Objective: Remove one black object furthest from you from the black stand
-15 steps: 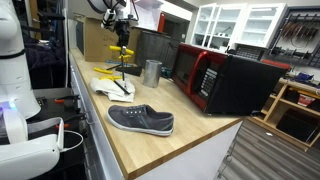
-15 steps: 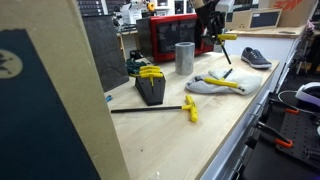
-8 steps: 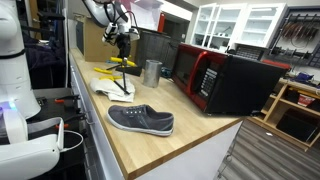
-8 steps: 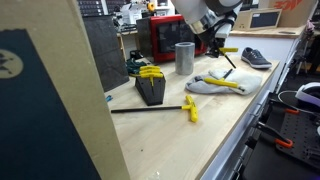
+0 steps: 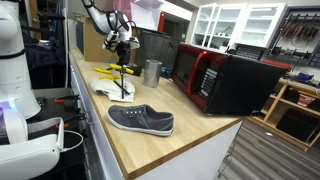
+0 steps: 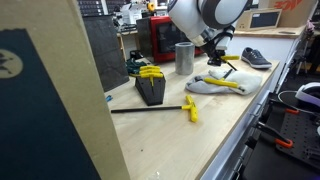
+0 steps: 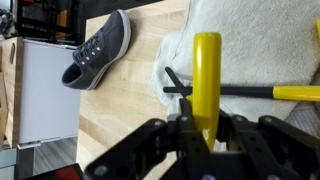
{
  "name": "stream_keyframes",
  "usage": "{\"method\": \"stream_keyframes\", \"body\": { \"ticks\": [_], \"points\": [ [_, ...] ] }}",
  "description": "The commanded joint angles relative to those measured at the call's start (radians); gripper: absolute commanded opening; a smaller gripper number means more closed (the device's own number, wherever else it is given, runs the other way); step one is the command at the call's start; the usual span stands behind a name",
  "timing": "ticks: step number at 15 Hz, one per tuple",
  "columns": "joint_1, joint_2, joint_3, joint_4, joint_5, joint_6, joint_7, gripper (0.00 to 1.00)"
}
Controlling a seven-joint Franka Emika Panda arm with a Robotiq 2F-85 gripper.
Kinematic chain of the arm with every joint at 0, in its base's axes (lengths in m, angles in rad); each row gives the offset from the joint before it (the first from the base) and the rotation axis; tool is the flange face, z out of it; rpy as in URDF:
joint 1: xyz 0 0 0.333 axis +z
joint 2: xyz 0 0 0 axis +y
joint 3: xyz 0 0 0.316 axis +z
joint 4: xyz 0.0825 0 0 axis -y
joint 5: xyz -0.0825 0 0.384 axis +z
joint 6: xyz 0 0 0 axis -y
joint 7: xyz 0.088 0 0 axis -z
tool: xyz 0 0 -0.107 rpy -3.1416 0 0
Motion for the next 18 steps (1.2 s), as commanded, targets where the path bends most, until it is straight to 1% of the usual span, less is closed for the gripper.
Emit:
{"method": "stream_keyframes", "body": {
  "ticks": [1,6,11,12,13,14,16,17,18],
  "points": [
    [0.003,-0.083,-0.01,-0.06,0.008,0.094,-0.059,0.05],
    [0.007,-0.247,0.001,-0.184,0.021,0.256,-0.141,0.05],
    [0.028,-0.405,0.015,-0.304,0.064,0.397,-0.312,0.05],
    [0.033,-0.427,0.016,-0.32,0.082,0.412,-0.347,0.2],
    [0.037,-0.446,0.016,-0.33,0.104,0.421,-0.383,0.45],
    [0.041,-0.461,0.015,-0.339,0.13,0.432,-0.415,0.45],
    [0.051,-0.49,0.008,-0.345,0.217,0.442,-0.496,0.57],
    [0.058,-0.503,0.001,-0.341,0.265,0.438,-0.541,0.66],
    [0.062,-0.514,-0.007,-0.333,0.317,0.432,-0.578,0.72]
  ]
}}
